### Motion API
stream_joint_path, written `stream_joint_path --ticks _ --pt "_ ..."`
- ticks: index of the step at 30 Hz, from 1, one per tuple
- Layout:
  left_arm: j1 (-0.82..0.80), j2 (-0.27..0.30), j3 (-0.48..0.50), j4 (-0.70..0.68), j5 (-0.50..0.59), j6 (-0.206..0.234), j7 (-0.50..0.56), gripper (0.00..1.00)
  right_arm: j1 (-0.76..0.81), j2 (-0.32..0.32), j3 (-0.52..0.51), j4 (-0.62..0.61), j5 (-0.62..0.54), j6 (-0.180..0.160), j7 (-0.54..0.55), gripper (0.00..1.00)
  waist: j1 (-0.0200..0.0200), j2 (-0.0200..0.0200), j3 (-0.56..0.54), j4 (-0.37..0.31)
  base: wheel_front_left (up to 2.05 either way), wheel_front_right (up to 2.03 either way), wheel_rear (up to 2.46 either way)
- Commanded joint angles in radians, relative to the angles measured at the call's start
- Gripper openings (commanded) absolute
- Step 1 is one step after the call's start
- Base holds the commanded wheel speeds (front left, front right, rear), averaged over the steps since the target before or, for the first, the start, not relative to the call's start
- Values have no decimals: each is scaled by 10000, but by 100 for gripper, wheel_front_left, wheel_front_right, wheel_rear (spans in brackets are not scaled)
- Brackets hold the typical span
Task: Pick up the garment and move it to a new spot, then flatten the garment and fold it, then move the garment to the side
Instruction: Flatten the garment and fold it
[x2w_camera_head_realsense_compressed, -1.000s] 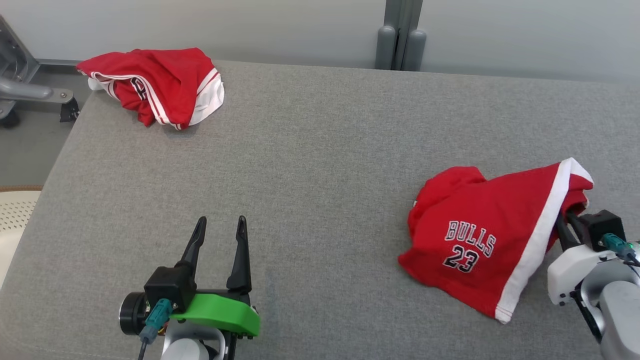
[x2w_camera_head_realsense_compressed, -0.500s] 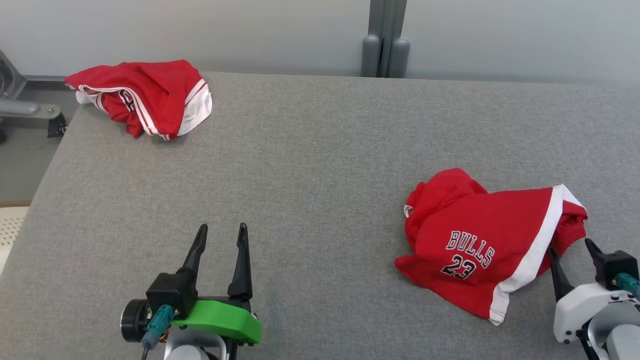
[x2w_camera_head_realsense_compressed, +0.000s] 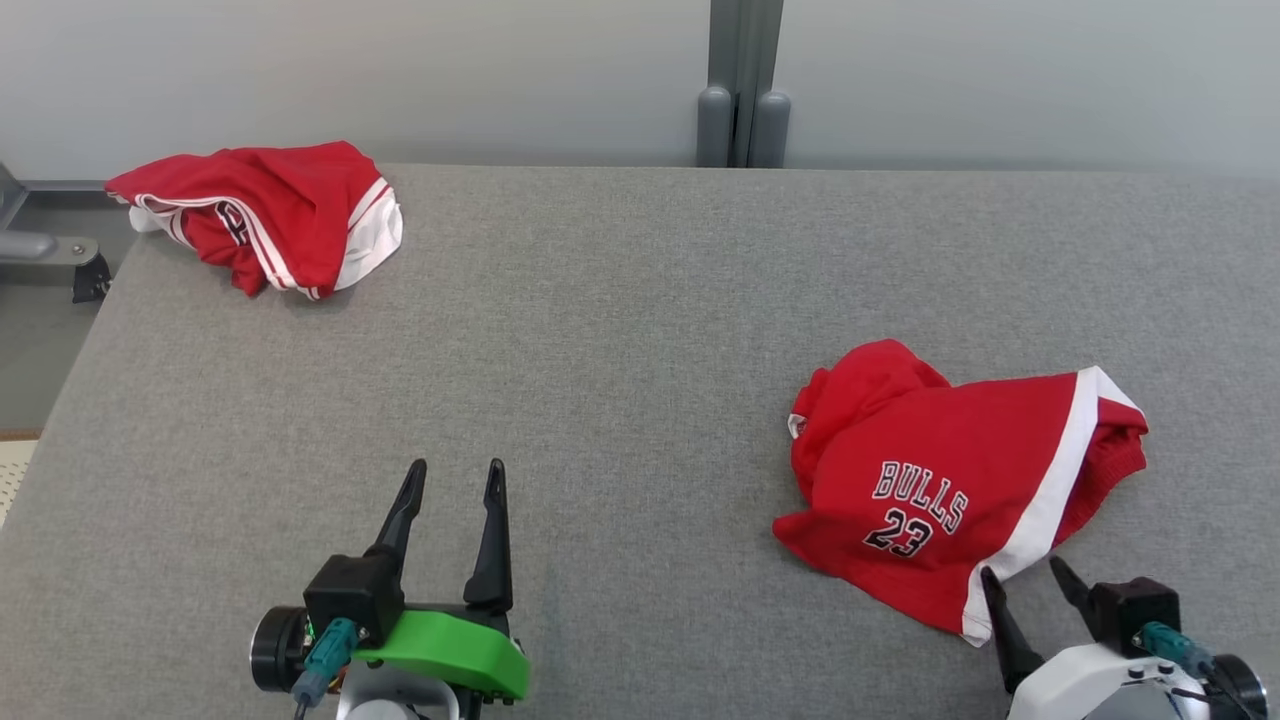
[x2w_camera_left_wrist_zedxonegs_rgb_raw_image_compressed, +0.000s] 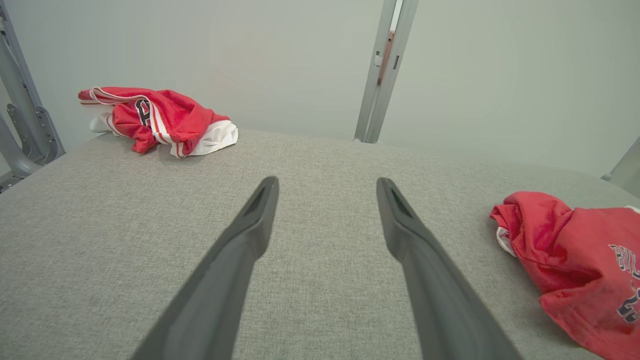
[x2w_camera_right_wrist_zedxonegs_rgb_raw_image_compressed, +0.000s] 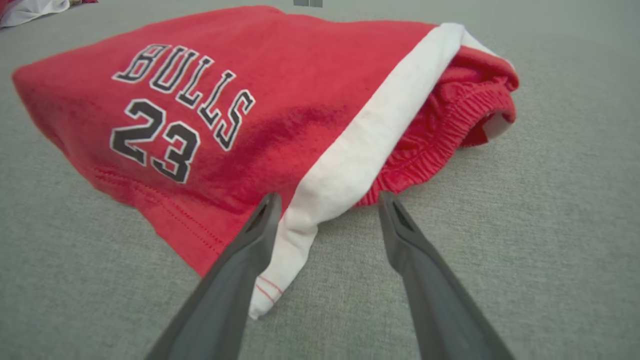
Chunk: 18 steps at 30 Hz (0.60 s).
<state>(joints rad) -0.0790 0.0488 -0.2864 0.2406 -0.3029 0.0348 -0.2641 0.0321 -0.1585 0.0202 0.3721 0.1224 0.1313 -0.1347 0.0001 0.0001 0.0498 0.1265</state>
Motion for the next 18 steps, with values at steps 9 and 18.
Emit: stream_joint_path --ticks 9,18 --pt "-227 32 103 63 116 -64 -5 100 -890 -135 1520 1981 740 -2 163 31 -1 -1 200 443 0 0 0" --pt "-114 32 160 37 35 7 -5 100 -1130 -600 2547 560 1309 -3 -518 0 -1 -1 85 521 0 0 0"
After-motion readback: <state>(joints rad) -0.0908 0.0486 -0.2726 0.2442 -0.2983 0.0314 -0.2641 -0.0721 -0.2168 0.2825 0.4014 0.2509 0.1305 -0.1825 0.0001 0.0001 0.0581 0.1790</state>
